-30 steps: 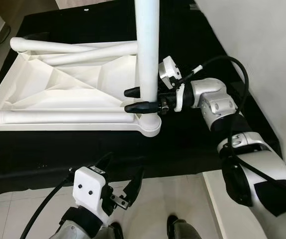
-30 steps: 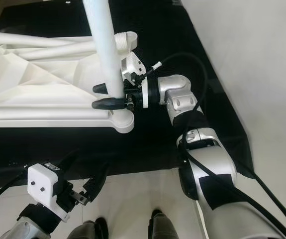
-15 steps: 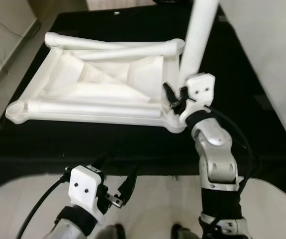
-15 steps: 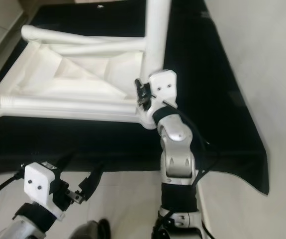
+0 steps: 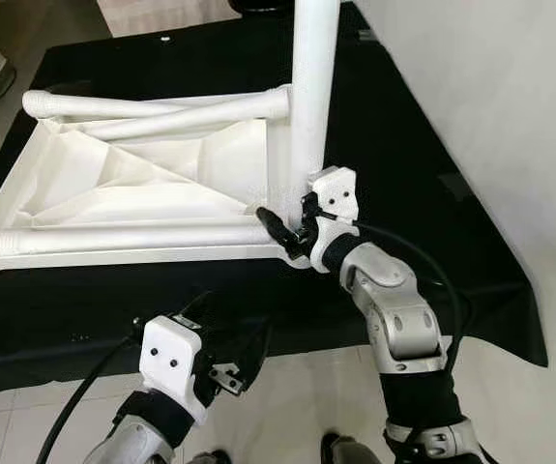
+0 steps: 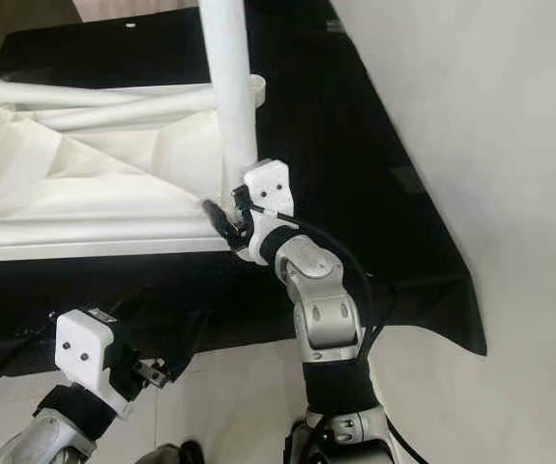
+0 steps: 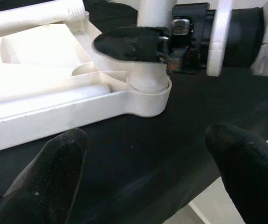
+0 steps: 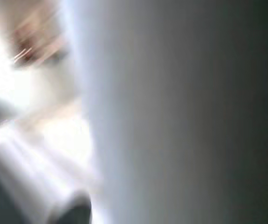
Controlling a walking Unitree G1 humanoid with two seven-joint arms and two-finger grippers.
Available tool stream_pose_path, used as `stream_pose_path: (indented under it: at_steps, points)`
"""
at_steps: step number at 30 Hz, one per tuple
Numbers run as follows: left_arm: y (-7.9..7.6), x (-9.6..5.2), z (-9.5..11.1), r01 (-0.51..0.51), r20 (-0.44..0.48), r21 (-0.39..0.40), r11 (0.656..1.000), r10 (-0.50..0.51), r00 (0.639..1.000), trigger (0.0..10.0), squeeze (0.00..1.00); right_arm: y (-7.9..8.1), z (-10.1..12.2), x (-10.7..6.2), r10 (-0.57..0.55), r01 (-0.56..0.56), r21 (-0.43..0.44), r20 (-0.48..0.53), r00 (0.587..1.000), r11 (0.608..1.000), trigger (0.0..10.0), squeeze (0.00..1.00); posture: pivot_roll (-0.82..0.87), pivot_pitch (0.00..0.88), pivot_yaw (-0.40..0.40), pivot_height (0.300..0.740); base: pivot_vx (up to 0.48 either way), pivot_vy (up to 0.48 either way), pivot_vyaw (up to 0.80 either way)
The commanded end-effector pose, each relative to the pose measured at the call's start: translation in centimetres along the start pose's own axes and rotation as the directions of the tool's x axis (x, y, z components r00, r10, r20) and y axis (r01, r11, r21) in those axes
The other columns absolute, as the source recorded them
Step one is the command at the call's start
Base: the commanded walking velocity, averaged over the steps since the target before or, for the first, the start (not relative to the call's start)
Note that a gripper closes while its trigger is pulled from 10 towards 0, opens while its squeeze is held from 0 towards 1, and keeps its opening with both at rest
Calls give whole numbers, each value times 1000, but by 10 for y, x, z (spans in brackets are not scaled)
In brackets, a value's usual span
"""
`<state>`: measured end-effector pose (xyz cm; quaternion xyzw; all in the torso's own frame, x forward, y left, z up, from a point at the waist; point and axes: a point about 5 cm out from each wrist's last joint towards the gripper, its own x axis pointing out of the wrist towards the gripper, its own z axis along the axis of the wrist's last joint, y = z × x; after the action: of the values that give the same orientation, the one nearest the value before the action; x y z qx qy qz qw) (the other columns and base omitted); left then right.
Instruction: Building children table
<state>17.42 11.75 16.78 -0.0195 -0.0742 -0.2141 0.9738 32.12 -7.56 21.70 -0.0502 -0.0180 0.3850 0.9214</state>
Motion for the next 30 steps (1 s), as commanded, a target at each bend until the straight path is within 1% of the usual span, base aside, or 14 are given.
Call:
stream_pose_path:
  at_steps: [1,2,4,5,7,10,14,15,16,17,22,27,29,30]
  points:
    - [-1,-2,-4,0,-19,-3,1000,0,1000,10000,0,19,12,6,356,-353,-71,38,934,933,10000,0,82,241,17,740,0,0,0]
    - [-1,-2,-4,0,-19,-3,1000,0,1000,10000,0,19,12,6,356,-353,-71,38,934,933,10000,0,82,241,17,740,0,0,0]
    - [-2,-3,-2,-2,-18,-4,1000,2,1000,10000,0,8,13,3,539,-534,-160,-16,842,830,10000,0,94,250,17,740,0,0,0]
    - [-2,-3,-2,-2,-18,-4,1000,2,1000,10000,0,8,13,3,539,-534,-160,-16,842,830,10000,0,94,250,17,740,0,0,0]
    - [-3,-5,-1,-4,-17,-4,1000,4,1000,10000,0,-2,14,6,596,-594,-180,-53,802,784,10000,0,97,256,18,740,0,0,0]
    - [-5,-7,0,-3,-19,-6,1000,2,1000,10000,0,-16,21,24,602,-602,-164,-58,797,781,10000,0,104,266,19,740,0,0,0]
    - [-6,-8,1,-1,-20,-8,1000,1,1000,10000,0,-19,24,29,601,-602,-159,-60,797,783,10000,0,112,271,20,740,0,0,0]
    - [-6,-9,1,-1,-22,-9,1000,1,1000,10000,0,-21,25,32,609,-612,-153,-68,790,776,7961,0,117,278,22,740,0,0,0]
    - [-6,-9,1,-1,-22,-9,1000,1,1000,10000,0,-21,25,32,609,-612,-153,-68,790,776,7961,0,117,278,22,740,0,0,0]
    - [-7,-10,2,-2,-25,-10,1000,1,1000,10000,0,-24,27,36,641,-646,-149,-86,763,749,0,0,122,285,20,740,0,0,0]
    - [-8,-11,3,-3,-26,-12,1000,2,1000,10000,0,-31,28,36,649,-656,-153,-99,754,739,0,0,121,288,17,740,0,0,0]
    - [-9,-11,3,-5,-24,-14,1000,4,1000,10000,0,-47,21,31,549,-564,-166,-127,826,809,0,0,110,291,10,740,0,0,0]
    - [-10,-11,3,-6,-23,-16,1000,6,1000,10000,0,-62,4,20,386,-413,-160,-173,906,896,0,0,93,292,0,740,0,0,0]
    - [-10,-11,3,-6,-23,-16,1000,6,1000,10000,0,-62,4,20,386,-413,-160,-173,906,896,0,0,93,292,0,740,0,0,0]
